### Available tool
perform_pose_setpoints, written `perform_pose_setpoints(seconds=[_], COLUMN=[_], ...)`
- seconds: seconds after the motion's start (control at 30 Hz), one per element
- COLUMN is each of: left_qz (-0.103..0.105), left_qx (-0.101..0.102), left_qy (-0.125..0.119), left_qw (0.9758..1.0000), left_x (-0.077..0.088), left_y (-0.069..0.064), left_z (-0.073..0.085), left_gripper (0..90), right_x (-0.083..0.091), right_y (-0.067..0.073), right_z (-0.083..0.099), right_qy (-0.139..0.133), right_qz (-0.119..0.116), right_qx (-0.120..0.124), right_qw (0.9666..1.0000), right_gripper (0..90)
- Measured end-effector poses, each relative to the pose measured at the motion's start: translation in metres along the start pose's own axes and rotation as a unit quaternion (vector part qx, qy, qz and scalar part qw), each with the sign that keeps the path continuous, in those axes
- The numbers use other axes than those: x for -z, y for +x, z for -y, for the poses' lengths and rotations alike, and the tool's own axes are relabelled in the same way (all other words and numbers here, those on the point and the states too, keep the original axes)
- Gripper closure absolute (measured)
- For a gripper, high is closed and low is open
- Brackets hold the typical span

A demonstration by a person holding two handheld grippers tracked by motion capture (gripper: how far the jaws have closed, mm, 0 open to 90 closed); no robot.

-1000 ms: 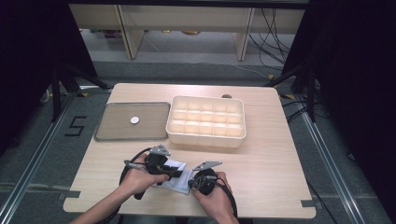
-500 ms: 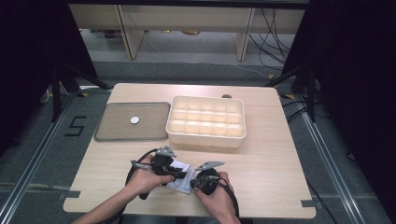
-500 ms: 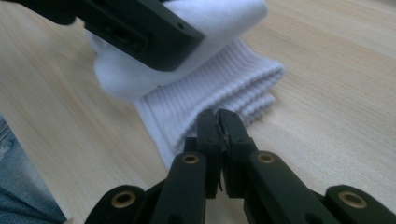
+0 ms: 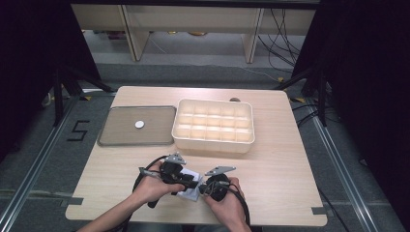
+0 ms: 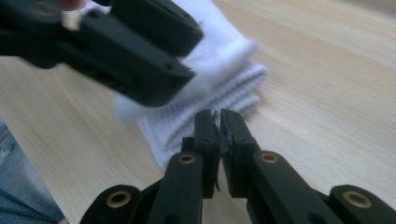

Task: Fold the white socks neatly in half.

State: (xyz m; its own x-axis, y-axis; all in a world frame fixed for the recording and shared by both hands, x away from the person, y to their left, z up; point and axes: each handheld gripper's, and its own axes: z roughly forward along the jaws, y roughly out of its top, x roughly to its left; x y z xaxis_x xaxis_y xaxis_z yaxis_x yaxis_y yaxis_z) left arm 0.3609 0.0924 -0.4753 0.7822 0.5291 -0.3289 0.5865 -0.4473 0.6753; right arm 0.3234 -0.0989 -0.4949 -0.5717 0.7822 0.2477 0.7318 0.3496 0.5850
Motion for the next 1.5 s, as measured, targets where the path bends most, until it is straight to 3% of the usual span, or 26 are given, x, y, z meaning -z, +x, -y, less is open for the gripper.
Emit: perform_pose_setpoints(seconds=[0.17, 0.2, 0.23, 0.27, 0.33, 0.4, 0.67, 0.7, 0.77, 0.83, 0.9, 1.0, 1.07, 1.17, 1.23, 1.27, 1.4, 1.5], left_qz=[0.002, 0.002, -0.003, -0.006, -0.012, -0.003, 0.001, 0.001, 0.002, 0.001, 0.001, -0.034, -0.057, -0.089, -0.08, -0.078, -0.069, -0.059], left_qx=[-0.011, -0.013, -0.015, -0.017, -0.015, -0.01, -0.007, -0.007, -0.01, -0.007, 0.002, 0.014, 0.032, 0.063, 0.082, 0.093, 0.102, 0.117], left_qy=[-0.023, -0.024, -0.023, -0.017, 0.0, 0.017, 0.026, 0.026, 0.021, 0.008, -0.014, -0.035, -0.041, -0.031, -0.035, -0.025, -0.009, -0.004], left_qw=[0.9997, 0.9996, 0.9996, 0.9997, 0.9998, 0.9998, 0.9996, 0.9996, 0.9997, 0.9999, 0.9999, 0.9987, 0.997, 0.9936, 0.9928, 0.9923, 0.9923, 0.9913], left_x=[0.013, 0.017, 0.019, 0.02, 0.018, 0.008, -0.007, -0.007, -0.005, 0.004, 0.016, 0.036, 0.044, 0.052, 0.052, 0.052, 0.049, 0.043], left_y=[-0.004, -0.003, -0.002, 0.0, 0.003, 0.002, 0.002, 0.002, 0.003, 0.004, 0.007, 0.019, 0.032, 0.047, 0.052, 0.055, 0.055, 0.058], left_z=[-0.004, -0.004, -0.004, -0.003, 0.001, 0.009, 0.015, 0.015, 0.014, 0.013, 0.011, 0.013, 0.017, 0.027, 0.031, 0.036, 0.041, 0.044], left_gripper=[61.9, 63.4, 63.4, 67.8, 69.6, 72.1, 72.8, 71.8, 68.8, 68.2, 67.3, 62.7, 57.3, 51.1, 48.0, 47.5, 47.0, 52.7], right_x=[0.011, 0.018, 0.018, 0.022, 0.024, 0.022, 0.002, 0.002, 0.001, 0.0, 0.0, 0.0, -0.002, 0.0, 0.0, 0.0, 0.0, 0.0], right_y=[-0.005, -0.006, -0.006, -0.008, -0.006, -0.001, -0.001, -0.001, 0.001, 0.0, -0.001, -0.001, -0.002, -0.002, -0.002, -0.003, -0.003, -0.003], right_z=[-0.002, -0.005, -0.005, -0.009, -0.012, -0.02, -0.021, -0.021, -0.02, -0.019, -0.019, -0.018, -0.017, -0.017, -0.017, -0.017, -0.017, -0.017], right_qy=[-0.01, -0.022, -0.022, -0.045, -0.051, -0.056, -0.024, -0.024, -0.011, -0.012, -0.002, -0.012, -0.023, -0.012, -0.013, -0.005, -0.003, -0.005], right_qz=[0.008, 0.009, 0.009, 0.002, 0.001, -0.009, -0.011, -0.011, -0.004, -0.005, -0.009, -0.005, -0.001, -0.003, -0.002, -0.003, -0.002, -0.003], right_qx=[-0.012, -0.013, -0.013, 0.008, 0.005, 0.02, 0.026, 0.026, 0.002, 0.003, 0.005, 0.002, -0.003, 0.002, 0.004, 0.003, 0.004, 0.009], right_qw=[0.9998, 0.9996, 0.9996, 0.999, 0.9987, 0.9982, 0.9993, 0.9993, 0.9999, 0.9999, 0.9999, 0.9999, 0.9997, 0.9999, 0.9999, 1.0, 1.0, 0.9999], right_gripper=[85.6, 86.0, 86.0, 86.7, 86.8, 86.8, 86.7, 86.7, 86.7, 86.7, 86.7, 86.5, 86.4, 86.3, 86.2, 86.1, 86.1, 86.1])
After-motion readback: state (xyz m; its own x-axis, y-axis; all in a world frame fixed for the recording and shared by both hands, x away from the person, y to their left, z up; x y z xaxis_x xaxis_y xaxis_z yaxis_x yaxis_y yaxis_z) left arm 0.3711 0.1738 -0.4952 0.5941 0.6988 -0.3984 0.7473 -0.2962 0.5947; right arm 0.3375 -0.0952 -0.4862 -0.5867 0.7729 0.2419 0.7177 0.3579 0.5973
